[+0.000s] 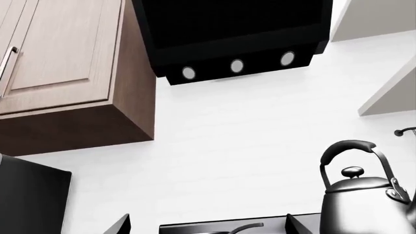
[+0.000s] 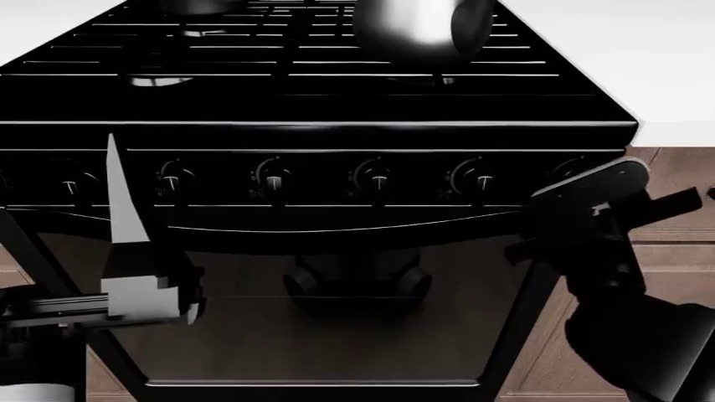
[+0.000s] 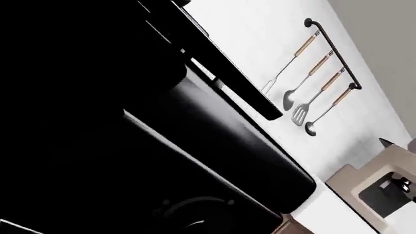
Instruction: Pick the kettle from the counter and place it on a stove burner. Then turn the burner on.
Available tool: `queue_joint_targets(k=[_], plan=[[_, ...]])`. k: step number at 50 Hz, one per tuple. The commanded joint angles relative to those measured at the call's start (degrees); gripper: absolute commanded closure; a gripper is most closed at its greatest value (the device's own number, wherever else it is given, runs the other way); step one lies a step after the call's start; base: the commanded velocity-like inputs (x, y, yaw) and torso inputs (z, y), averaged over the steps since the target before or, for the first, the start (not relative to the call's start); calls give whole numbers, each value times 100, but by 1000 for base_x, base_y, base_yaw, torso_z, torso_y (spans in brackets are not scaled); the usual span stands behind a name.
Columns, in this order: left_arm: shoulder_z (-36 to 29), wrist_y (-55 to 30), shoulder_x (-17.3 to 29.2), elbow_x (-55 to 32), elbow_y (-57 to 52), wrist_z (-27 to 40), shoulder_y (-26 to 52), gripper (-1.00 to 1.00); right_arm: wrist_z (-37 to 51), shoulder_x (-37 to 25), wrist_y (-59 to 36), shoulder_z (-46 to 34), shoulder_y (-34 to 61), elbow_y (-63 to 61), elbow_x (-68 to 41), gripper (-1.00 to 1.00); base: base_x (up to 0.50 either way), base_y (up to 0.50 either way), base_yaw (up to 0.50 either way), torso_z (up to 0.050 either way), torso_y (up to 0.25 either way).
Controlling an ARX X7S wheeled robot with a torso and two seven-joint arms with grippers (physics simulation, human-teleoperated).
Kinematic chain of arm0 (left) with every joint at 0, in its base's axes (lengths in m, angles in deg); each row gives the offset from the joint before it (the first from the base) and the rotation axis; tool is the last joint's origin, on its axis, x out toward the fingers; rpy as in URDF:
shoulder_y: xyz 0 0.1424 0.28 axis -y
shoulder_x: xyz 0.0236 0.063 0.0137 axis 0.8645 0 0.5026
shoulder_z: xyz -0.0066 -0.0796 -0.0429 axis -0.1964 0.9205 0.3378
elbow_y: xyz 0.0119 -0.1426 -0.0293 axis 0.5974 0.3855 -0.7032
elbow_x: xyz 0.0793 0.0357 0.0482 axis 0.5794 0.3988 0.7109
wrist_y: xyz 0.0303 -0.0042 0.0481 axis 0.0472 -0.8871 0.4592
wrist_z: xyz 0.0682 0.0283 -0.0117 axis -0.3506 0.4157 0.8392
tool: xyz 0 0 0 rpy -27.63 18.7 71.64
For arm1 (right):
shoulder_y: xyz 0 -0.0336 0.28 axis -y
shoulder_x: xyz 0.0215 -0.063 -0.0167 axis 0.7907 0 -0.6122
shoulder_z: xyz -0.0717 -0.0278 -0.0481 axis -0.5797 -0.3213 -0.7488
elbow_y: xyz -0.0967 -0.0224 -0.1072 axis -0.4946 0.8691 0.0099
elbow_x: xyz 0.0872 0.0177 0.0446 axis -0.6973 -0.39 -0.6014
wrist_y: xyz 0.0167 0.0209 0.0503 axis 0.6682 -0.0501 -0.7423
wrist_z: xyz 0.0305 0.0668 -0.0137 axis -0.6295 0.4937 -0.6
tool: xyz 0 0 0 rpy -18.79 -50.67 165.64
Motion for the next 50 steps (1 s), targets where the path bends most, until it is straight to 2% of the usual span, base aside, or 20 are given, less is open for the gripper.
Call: queue_joint_targets(k=[1,23,33,38,39,50], plan=[[-41,9,0,2,-4,14,33,-100,-610,251,15,-342,438,372,-427,100,15,0,11,0,0],[-61,76,26,5,17,13,41,-100,-736,398,-602,-858,747,220,13,100,15,1,11,0,0],[-84,69,49,18,-21,38,68,-100,-921,520,-822,-1342,814,211,389,100,15,1,12,0,0],[-138,67,48,26,-32,57,112,-100,-876,397,-758,-1179,781,50,228,100,9,1,4,0,0],[-147,68,48,29,-32,59,118,-100,-855,350,-732,-1130,771,-13,186,-100,11,0,6,0,0],[-232,83,45,21,-35,77,202,-100,-381,-195,-834,-773,646,-1059,-251,-100,5,0,4,0,0]])
